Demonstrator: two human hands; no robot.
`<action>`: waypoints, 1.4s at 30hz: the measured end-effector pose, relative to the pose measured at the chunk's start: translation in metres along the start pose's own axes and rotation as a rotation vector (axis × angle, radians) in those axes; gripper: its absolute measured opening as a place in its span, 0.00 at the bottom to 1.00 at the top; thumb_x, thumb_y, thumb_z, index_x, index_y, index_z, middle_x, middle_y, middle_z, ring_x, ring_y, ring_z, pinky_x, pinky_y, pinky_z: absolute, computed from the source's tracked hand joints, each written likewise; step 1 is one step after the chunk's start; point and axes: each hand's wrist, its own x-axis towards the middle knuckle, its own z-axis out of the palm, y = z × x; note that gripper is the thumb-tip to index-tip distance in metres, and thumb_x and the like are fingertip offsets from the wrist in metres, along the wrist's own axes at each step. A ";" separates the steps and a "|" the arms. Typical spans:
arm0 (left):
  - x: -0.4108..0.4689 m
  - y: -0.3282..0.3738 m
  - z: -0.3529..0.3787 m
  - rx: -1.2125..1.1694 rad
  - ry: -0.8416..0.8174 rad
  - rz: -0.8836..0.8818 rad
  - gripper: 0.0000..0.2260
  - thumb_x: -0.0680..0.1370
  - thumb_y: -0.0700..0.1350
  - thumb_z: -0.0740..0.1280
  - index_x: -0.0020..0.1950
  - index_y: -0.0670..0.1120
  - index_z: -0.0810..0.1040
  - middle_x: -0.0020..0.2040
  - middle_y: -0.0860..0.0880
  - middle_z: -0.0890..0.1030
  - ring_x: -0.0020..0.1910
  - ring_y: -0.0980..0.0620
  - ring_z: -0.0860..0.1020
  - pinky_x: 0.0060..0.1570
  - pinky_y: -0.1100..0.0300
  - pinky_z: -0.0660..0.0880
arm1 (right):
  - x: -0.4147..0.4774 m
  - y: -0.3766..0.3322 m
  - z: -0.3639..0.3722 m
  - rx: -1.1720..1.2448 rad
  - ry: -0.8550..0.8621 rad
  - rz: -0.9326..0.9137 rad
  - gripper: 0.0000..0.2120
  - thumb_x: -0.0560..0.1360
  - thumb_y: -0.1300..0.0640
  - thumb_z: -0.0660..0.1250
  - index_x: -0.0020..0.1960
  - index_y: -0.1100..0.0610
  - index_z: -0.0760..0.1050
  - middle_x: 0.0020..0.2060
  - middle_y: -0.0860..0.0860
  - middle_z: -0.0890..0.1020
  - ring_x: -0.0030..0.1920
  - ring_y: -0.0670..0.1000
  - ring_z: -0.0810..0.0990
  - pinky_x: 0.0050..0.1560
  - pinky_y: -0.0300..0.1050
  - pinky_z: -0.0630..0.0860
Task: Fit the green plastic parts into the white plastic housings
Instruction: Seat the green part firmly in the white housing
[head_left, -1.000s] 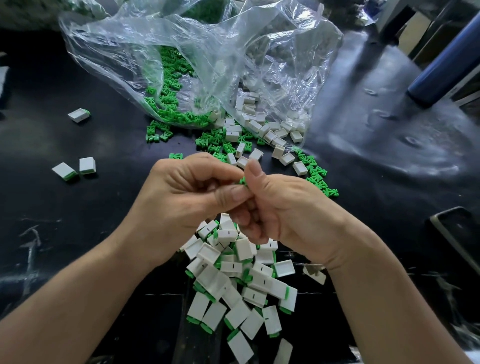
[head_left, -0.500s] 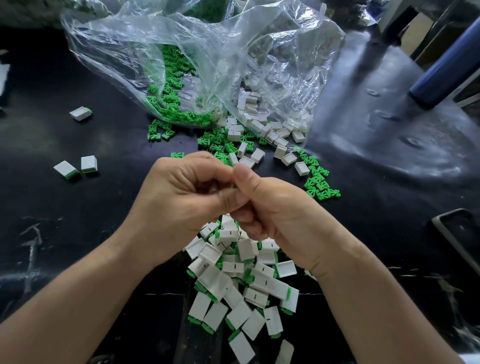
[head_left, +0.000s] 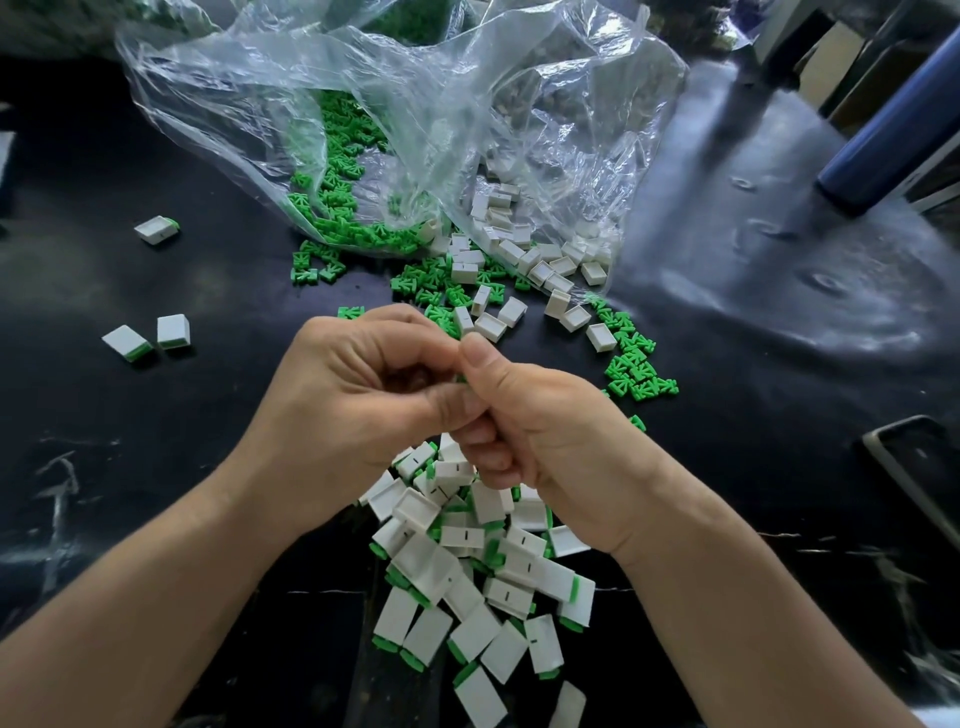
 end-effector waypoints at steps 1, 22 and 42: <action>0.000 0.000 0.000 -0.003 -0.001 0.002 0.05 0.62 0.36 0.70 0.37 0.38 0.82 0.37 0.38 0.76 0.31 0.46 0.79 0.32 0.62 0.77 | 0.000 0.000 0.000 -0.003 0.005 0.000 0.16 0.73 0.43 0.55 0.34 0.54 0.65 0.22 0.42 0.64 0.25 0.43 0.60 0.25 0.32 0.59; -0.002 0.000 -0.001 0.164 -0.011 0.126 0.11 0.63 0.47 0.72 0.44 0.44 0.82 0.37 0.45 0.78 0.37 0.45 0.79 0.37 0.46 0.79 | -0.005 -0.010 0.003 -0.054 -0.040 0.028 0.19 0.64 0.42 0.69 0.35 0.53 0.63 0.26 0.46 0.60 0.29 0.45 0.56 0.30 0.41 0.51; 0.000 0.005 0.003 -0.100 0.039 -0.055 0.11 0.60 0.39 0.72 0.40 0.36 0.81 0.34 0.45 0.79 0.27 0.48 0.79 0.30 0.62 0.76 | 0.002 -0.002 -0.010 0.091 -0.202 0.034 0.28 0.77 0.47 0.52 0.66 0.69 0.62 0.27 0.47 0.65 0.29 0.44 0.60 0.31 0.39 0.55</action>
